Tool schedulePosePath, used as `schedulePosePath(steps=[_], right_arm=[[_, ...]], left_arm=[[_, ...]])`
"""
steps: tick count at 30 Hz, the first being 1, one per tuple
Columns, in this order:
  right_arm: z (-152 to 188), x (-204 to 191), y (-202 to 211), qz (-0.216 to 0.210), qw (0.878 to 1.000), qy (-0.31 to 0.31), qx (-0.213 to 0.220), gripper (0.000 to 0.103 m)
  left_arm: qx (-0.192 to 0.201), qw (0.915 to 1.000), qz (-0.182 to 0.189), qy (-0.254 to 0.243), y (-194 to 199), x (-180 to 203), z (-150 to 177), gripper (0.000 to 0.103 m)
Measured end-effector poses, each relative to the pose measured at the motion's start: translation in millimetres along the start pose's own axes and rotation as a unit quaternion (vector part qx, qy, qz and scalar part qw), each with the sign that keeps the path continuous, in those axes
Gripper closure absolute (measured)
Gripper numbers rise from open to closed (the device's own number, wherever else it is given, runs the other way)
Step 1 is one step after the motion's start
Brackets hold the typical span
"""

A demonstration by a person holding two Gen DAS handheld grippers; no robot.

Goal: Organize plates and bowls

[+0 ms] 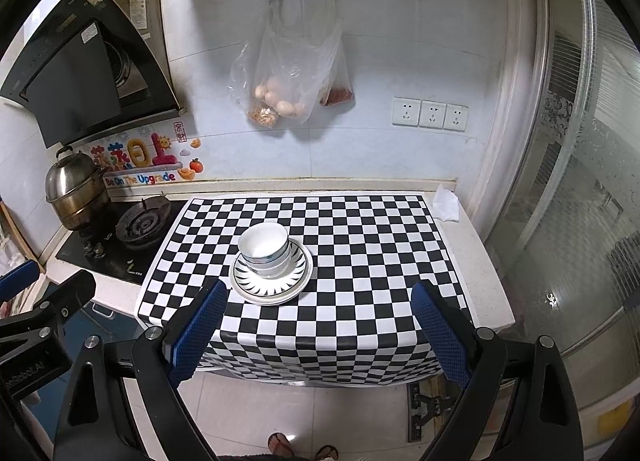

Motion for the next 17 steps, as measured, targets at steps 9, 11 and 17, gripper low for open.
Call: schedulePosePath(steps=[9,11,17], right_arm=[[-1.2,1.1,-0.5,-0.002,1.000,0.000,0.001,0.008],[-0.8,1.6,-0.8,-0.002,1.000,0.000,0.000,0.008],[0.5,5.4,0.0,0.001,1.000,-0.003,0.000,0.008]], left_arm=[[0.001,1.0000,0.002,-0.002,0.2,0.1,0.1,0.007],[0.001,1.0000,0.001,0.000,1.8,-0.3,1.1,0.007],[0.001,1.0000,0.000,0.002,2.0,-0.6,0.5,0.007]])
Point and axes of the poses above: each gripper's, at about its wrist camera, not at the fingertips, and y roughly against the way its jaws point, x to its right, z to its underside, the point moved 5 cm from there along -y, roughly the way its jaws point, and after that the axes turned 6 degrees about z, right-handed, at the moved point
